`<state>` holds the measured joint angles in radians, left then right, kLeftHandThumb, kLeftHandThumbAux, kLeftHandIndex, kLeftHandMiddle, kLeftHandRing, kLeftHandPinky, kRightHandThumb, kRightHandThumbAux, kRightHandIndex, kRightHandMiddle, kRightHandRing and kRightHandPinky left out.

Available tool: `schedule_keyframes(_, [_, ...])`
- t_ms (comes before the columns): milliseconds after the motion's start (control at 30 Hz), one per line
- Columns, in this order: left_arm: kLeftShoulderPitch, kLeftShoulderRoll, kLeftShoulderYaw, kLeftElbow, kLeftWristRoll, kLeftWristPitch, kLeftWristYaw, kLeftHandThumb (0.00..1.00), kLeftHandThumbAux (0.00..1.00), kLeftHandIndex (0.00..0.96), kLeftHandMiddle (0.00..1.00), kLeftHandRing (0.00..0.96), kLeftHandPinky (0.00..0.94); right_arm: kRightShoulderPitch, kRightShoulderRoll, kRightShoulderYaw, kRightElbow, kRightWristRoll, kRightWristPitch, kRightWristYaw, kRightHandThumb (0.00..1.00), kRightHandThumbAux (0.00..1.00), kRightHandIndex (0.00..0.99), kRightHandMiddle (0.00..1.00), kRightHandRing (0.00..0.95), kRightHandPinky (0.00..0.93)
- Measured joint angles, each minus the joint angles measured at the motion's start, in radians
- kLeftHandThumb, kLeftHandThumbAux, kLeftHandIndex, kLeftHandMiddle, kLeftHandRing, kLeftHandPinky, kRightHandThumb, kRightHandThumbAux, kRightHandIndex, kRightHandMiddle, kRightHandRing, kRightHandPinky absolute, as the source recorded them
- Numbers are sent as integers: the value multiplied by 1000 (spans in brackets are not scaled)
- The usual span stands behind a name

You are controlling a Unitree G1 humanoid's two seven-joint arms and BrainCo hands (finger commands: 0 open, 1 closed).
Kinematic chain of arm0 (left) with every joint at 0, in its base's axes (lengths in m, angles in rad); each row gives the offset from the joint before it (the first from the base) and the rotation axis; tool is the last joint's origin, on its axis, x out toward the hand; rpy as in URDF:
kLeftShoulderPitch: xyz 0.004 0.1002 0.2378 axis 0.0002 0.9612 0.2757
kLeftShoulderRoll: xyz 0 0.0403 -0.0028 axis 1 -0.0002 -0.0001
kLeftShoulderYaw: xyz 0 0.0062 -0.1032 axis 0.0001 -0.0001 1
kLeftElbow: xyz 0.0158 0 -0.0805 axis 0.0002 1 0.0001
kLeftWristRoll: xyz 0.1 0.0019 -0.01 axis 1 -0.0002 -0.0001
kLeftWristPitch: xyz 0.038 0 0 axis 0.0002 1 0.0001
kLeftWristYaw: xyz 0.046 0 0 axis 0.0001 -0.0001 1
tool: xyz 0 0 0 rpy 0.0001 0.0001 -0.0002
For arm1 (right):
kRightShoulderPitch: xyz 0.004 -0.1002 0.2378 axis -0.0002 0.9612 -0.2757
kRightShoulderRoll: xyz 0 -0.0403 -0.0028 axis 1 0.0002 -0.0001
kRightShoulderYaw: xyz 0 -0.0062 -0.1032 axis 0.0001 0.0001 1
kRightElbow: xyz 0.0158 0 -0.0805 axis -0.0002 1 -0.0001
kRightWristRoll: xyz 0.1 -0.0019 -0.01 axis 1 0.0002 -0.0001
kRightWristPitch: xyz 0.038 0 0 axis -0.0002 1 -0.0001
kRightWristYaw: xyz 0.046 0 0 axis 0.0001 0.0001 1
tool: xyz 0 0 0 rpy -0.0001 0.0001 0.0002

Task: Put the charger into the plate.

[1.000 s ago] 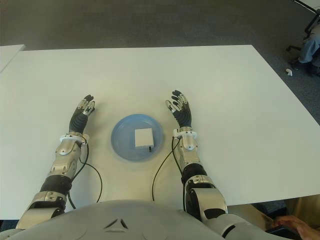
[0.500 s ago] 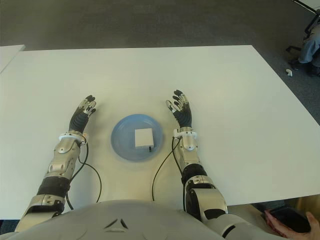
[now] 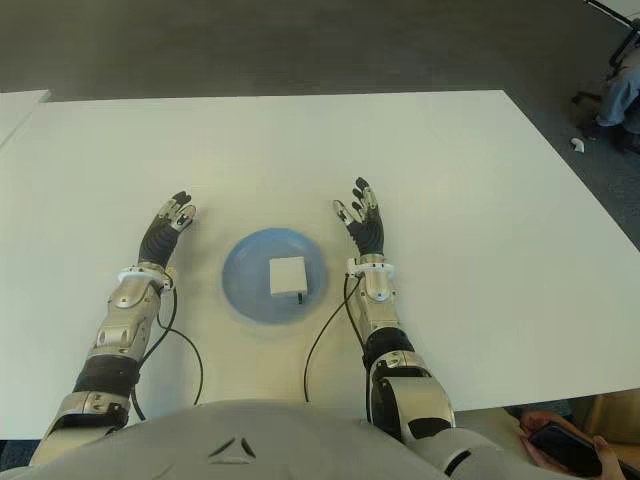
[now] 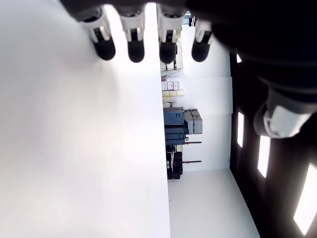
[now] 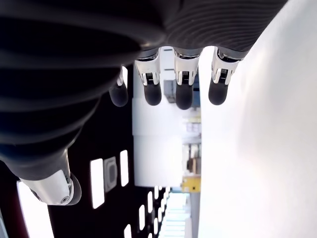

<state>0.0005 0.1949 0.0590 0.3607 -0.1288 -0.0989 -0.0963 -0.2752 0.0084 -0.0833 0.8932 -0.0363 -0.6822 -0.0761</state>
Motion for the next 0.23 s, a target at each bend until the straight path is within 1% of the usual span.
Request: schedule_keyframes(233, [1, -1, -1, 14, 1, -25, 0, 1, 499, 0, 12, 15, 41, 0, 0, 1, 0, -1, 0, -2, 85, 679, 38, 44, 44, 84])
